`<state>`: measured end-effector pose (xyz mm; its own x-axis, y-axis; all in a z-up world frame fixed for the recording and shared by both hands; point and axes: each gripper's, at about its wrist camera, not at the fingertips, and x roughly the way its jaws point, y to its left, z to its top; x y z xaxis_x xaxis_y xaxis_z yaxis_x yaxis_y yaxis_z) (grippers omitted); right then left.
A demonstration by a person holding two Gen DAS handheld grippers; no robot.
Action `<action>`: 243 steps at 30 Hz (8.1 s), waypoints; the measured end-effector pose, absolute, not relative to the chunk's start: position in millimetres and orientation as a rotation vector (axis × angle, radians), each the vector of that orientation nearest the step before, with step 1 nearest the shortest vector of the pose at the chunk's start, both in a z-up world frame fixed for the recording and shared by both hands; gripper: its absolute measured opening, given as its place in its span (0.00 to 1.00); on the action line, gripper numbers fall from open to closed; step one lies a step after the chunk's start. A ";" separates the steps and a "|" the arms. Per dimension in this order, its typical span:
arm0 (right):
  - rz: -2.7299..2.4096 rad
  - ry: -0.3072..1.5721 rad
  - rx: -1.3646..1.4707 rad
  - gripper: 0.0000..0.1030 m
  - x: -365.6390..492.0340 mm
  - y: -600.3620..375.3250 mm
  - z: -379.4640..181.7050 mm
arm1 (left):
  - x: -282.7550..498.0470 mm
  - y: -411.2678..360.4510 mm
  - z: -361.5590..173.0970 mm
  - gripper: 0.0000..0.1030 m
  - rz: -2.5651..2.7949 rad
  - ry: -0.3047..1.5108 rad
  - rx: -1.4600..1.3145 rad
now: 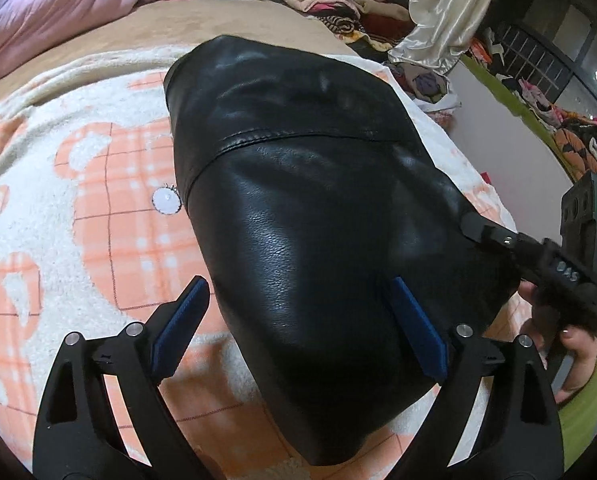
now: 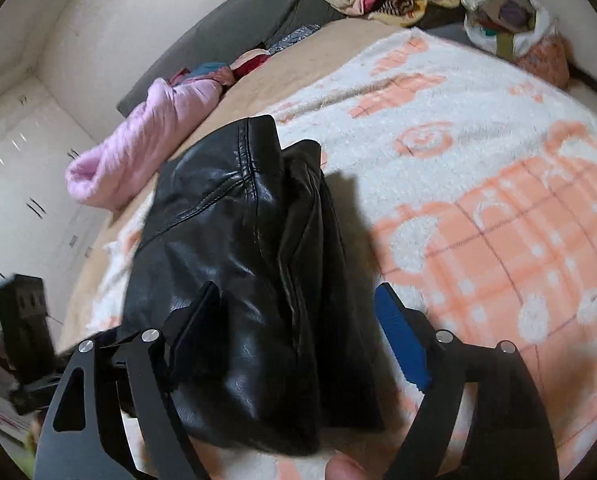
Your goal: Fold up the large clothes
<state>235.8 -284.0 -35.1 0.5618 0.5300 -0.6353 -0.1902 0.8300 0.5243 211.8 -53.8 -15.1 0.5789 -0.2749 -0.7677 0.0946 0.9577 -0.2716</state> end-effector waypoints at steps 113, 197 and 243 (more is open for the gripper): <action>0.305 0.826 0.166 0.19 270.8 -238.8 -22.2 | 193.9 -48.0 -35.8 0.92 -0.269 0.969 -0.208; 0.236 0.606 -0.019 0.96 21.5 -233.4 -16.2 | 64.4 -33.0 -16.4 0.91 -0.167 0.837 -0.154; 0.235 0.621 -0.022 0.96 17.7 -231.8 -16.1 | 62.6 -28.1 -12.9 0.91 -0.140 0.829 -0.131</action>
<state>17.7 -231.8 -16.1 0.7877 0.2111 -0.5787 -0.2242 0.9733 0.0498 62.6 -28.1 -12.9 0.6672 -0.1747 -0.7241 0.0725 0.9827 -0.1703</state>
